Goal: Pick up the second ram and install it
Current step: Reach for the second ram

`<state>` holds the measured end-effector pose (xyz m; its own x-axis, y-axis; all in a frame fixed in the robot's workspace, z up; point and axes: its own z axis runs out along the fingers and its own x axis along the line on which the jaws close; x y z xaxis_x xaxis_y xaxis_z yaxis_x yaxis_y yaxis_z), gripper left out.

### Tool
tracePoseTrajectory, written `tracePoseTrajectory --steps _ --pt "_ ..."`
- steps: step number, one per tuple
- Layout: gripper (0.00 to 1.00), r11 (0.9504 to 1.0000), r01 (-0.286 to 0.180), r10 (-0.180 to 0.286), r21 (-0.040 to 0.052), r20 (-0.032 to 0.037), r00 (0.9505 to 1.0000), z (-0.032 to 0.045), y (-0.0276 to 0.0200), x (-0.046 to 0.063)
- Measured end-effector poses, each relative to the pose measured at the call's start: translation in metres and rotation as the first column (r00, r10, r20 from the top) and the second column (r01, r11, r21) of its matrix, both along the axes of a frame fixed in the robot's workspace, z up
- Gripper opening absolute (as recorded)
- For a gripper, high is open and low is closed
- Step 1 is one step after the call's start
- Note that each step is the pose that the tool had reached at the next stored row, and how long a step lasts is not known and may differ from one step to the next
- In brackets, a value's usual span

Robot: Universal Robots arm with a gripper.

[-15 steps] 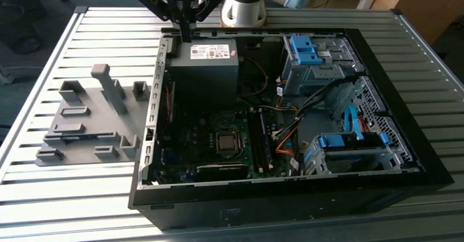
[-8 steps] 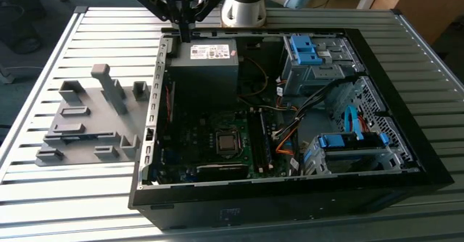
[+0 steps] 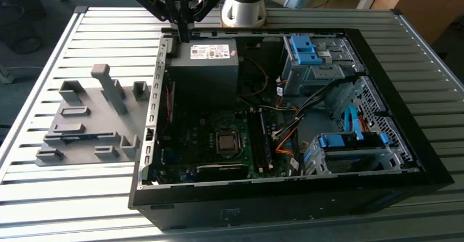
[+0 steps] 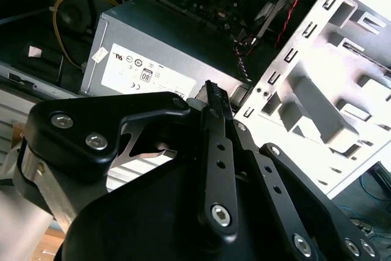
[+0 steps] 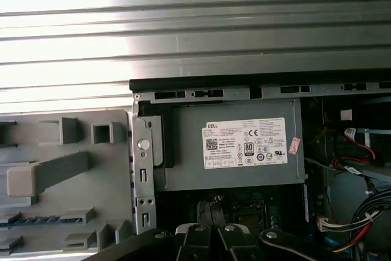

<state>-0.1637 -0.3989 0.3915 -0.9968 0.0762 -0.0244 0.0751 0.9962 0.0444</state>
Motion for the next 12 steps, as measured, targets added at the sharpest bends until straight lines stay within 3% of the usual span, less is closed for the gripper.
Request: tracePoseTrajectory --steps 12 --pt "0.11 1.0 0.0 0.0 0.0 0.0 1.0 -0.0001 0.0 -0.0026"
